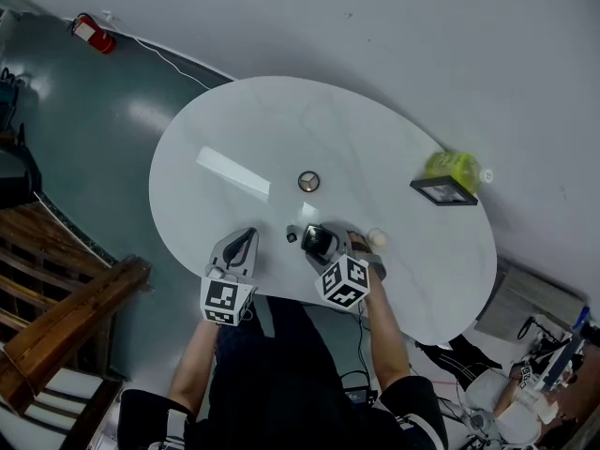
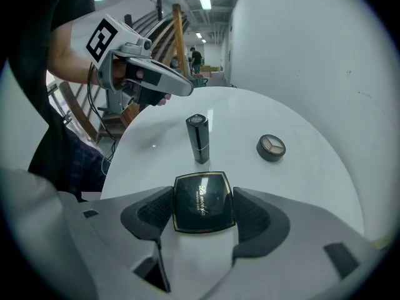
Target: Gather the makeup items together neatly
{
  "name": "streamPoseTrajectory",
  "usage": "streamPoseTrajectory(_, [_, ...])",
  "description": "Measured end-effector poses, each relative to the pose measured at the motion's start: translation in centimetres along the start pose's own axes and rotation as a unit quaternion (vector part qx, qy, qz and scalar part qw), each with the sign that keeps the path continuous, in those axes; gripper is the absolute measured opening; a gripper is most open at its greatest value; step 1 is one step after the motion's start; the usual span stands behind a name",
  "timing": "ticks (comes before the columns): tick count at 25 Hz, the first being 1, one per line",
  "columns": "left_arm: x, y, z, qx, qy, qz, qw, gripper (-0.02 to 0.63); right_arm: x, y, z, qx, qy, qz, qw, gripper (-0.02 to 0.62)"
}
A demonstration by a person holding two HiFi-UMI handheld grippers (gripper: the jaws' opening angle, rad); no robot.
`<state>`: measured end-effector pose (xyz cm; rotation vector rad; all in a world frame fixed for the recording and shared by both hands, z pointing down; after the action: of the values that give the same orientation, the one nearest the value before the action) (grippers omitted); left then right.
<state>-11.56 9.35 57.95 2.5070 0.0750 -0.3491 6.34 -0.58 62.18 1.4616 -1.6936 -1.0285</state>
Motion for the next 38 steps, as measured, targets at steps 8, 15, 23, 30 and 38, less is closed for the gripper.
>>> streamPoseTrajectory(8, [0.4,0.3,0.1,0.002,0.0,0.003,1.0,0.02,0.0,0.1,-0.2,0.002,0.001,0.001,1.0,0.296])
streamPoseTrajectory(15, [0.4,0.2,0.2,-0.004,0.002,0.004,1.0,0.02,0.0,-0.2,-0.5,0.013,0.016,-0.011,1.0,0.296])
streamPoseTrajectory(23, [0.6,-1.0,0.7,0.009,0.01,-0.001,0.9999,0.02,-0.3,-2.3,0.5,0.031,0.023,-0.038,0.999,0.296])
streamPoseTrajectory(30, [1.6,-2.8,2.9,0.036,0.028,-0.007,0.9989,0.02,-0.6,-5.6,1.7,0.054,0.044,-0.087,0.994,0.295])
streamPoseTrajectory(38, [3.5,-6.5,6.0,0.071,0.066,-0.024,0.995,0.02,-2.2,-11.9,3.3,0.123,0.105,-0.156,0.974,0.287])
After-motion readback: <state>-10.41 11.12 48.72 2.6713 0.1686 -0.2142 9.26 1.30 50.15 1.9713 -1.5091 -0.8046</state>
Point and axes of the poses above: the fingertips, and each gripper's own axes: y forward along the fingers, x to its right, z out of its top, the point moved 9 cm from there along -y, backward along the fingers, and after that the axes turned 4 degrees about -y, right-handed, at the moved point
